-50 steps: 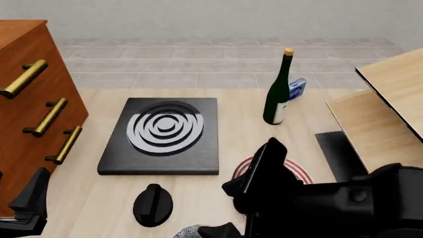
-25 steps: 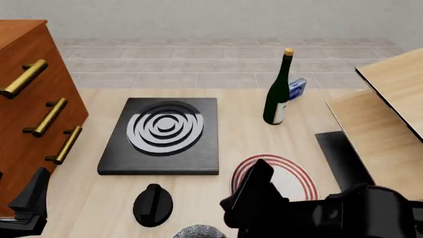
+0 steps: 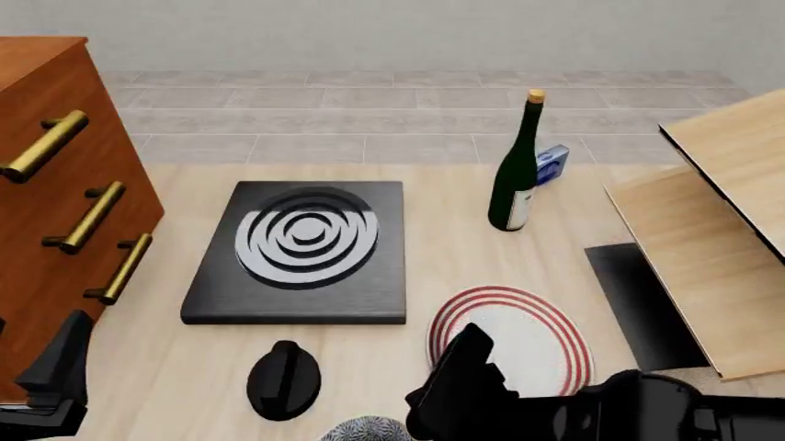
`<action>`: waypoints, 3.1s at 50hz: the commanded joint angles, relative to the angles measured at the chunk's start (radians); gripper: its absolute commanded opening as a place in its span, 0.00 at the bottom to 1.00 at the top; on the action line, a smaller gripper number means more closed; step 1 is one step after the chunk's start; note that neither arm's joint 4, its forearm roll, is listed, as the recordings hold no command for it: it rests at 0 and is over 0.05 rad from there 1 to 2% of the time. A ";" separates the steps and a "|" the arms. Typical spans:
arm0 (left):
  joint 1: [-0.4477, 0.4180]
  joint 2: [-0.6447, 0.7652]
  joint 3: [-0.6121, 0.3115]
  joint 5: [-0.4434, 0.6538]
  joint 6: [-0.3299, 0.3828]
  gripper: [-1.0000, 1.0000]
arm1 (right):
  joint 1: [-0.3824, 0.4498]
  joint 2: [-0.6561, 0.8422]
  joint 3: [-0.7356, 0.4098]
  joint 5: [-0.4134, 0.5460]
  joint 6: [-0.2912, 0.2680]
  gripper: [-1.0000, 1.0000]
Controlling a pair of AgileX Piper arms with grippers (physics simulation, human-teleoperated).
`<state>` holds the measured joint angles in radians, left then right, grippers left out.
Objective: Put the bowl on the stove.
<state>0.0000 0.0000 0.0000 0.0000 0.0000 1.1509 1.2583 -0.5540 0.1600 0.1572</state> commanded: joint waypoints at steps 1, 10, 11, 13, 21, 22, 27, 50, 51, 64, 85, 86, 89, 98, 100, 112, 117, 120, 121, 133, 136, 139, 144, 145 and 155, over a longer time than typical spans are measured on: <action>0.000 0.000 0.000 0.000 0.000 1.00 | -0.010 0.035 0.040 -0.062 0.015 1.00; 0.000 0.000 0.000 0.000 0.000 1.00 | -0.034 0.043 0.062 -0.082 0.007 1.00; 0.000 0.000 0.000 0.000 0.000 1.00 | -0.035 0.043 0.064 -0.083 0.007 1.00; 0.000 0.000 0.000 0.000 0.000 1.00 | -0.041 0.045 0.065 -0.083 -0.001 1.00; 0.000 0.000 0.000 0.000 0.000 1.00 | -0.049 0.056 0.075 -0.096 -0.002 1.00; 0.000 0.000 0.000 0.000 0.000 1.00 | -0.048 0.062 0.077 -0.104 0.000 1.00; 0.000 0.000 0.000 0.000 0.000 1.00 | -0.041 0.079 0.081 -0.124 0.009 1.00; 0.000 0.000 0.000 0.000 0.000 1.00 | -0.061 0.167 0.123 -0.241 0.033 1.00; 0.000 0.000 0.000 0.000 0.000 1.00 | -0.063 0.170 0.125 -0.248 0.037 1.00; 0.000 0.000 0.000 0.000 0.000 1.00 | -0.054 0.216 0.139 -0.303 0.058 1.00; 0.000 0.000 0.000 0.000 0.000 1.00 | -0.035 0.297 0.145 -0.380 0.081 1.00; 0.000 0.000 0.000 0.000 0.000 1.00 | -0.036 0.296 0.145 -0.380 0.082 1.00; 0.000 0.000 0.000 0.000 0.000 1.00 | -0.034 0.292 0.146 -0.375 0.080 1.00; 0.000 0.000 0.000 0.000 0.000 1.00 | -0.043 0.270 0.146 -0.355 0.060 0.00; 0.000 0.000 0.000 0.000 0.000 1.00 | -0.043 0.265 0.145 -0.350 0.058 0.00; 0.000 0.000 0.000 0.000 0.000 1.00 | -0.039 0.257 0.150 -0.348 0.060 0.00; 0.000 0.000 0.000 0.000 0.000 1.00 | -0.036 0.256 0.149 -0.347 0.058 0.00; 0.000 0.000 0.000 0.000 0.000 1.00 | -0.038 0.248 0.147 -0.338 0.055 0.00; 0.000 0.000 0.000 0.000 0.000 1.00 | -0.038 0.244 0.146 -0.334 0.055 0.00; 0.000 0.000 0.000 0.000 0.000 1.00 | -0.065 0.139 0.114 -0.232 0.013 0.00; 0.000 0.000 0.000 0.000 0.000 1.00 | -0.070 0.105 0.104 -0.200 0.004 0.00; 0.000 0.000 0.000 0.000 0.000 1.00 | -0.072 0.083 0.097 -0.179 -0.002 0.00; 0.000 0.000 0.000 0.000 0.000 1.00 | -0.079 0.046 0.080 -0.142 -0.013 0.00; 0.000 0.000 0.000 0.000 0.000 1.00 | -0.080 0.039 0.077 -0.136 -0.014 0.00; 0.000 0.000 0.000 0.000 0.000 1.00 | -0.082 -0.010 0.059 -0.092 -0.023 0.00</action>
<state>0.0000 0.0000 0.0000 0.0000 0.0000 1.0765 1.3073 -0.4715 0.0156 0.1451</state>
